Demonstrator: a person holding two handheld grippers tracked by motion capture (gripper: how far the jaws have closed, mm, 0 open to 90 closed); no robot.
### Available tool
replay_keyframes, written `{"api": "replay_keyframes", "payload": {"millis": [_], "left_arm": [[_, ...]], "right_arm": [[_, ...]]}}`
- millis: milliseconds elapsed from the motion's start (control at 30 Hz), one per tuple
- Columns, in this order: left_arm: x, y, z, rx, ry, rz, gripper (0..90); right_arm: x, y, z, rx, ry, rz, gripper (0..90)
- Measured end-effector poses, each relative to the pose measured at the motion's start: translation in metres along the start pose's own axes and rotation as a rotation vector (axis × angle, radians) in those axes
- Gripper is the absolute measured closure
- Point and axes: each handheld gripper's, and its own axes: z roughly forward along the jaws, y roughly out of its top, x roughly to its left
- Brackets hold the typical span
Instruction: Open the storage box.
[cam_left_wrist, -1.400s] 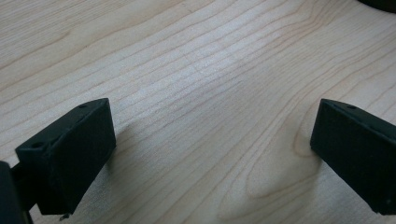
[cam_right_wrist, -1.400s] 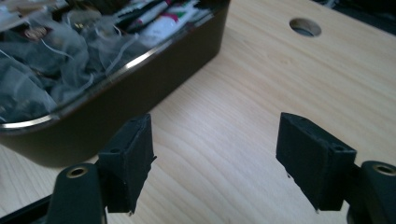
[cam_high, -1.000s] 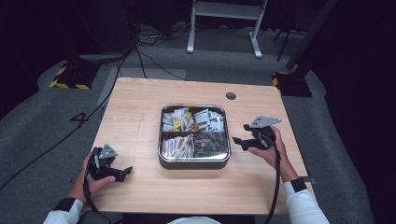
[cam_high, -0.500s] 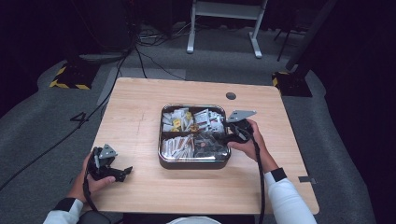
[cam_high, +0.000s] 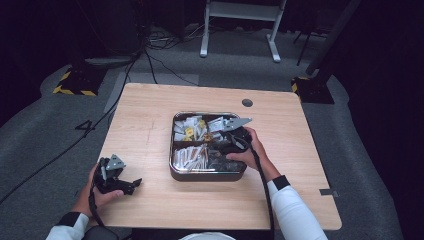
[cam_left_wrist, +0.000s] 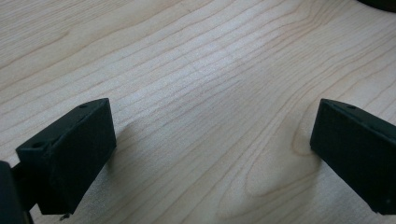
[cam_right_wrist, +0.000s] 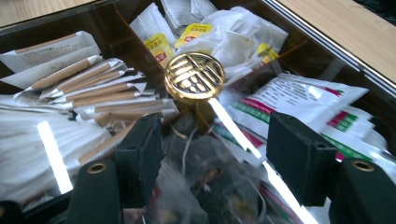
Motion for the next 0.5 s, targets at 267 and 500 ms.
{"api": "replay_keyframes", "payload": {"millis": [267,500], "left_arm": [[0.000,0.000,0.000,0.001,0.002,0.001,0.5],[0.000,0.000,-0.001,0.001,0.004,0.000,0.5]], "right_arm": [[0.006,0.012,0.017,0.002,0.014,0.018,37.1],[0.011,0.020,0.028,-0.001,0.034,0.043,40.1]]}}
